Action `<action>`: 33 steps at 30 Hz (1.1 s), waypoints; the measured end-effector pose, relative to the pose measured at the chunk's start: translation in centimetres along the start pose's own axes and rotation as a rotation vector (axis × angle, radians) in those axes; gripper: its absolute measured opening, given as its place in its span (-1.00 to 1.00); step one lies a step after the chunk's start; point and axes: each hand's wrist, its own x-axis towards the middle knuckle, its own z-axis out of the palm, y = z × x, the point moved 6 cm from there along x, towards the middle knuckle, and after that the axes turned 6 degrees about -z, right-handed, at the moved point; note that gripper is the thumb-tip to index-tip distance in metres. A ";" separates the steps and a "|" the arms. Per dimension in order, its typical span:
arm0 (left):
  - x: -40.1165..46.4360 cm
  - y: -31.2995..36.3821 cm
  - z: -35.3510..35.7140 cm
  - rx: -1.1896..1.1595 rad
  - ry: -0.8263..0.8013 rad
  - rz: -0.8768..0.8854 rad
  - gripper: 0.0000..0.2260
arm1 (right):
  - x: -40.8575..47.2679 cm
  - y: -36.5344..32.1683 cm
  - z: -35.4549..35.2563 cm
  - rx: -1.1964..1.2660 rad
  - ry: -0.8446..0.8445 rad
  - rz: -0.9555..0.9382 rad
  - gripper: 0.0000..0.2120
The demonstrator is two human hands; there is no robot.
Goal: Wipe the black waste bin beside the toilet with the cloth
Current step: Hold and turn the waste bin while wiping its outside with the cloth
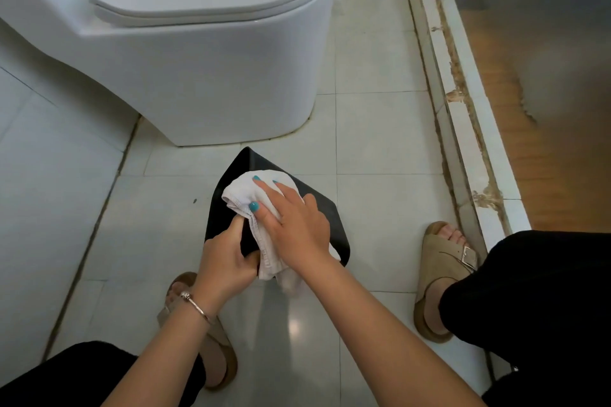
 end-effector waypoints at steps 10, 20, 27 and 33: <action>0.0 -1.4 -0.3 0.073 -0.028 -0.030 0.04 | 1.8 4.3 1.3 0.004 -0.083 0.186 -0.59; 0.6 -1.4 -0.5 0.088 -0.085 -0.027 0.04 | 1.9 11.7 1.8 0.069 -0.090 0.522 -0.58; 1.6 0.5 -0.4 0.163 -0.150 0.048 0.03 | 1.3 12.8 1.7 0.155 -0.024 0.652 -0.60; 2.0 0.9 -0.6 0.157 -0.134 0.025 0.02 | 1.4 7.8 0.3 0.062 0.007 0.391 -0.59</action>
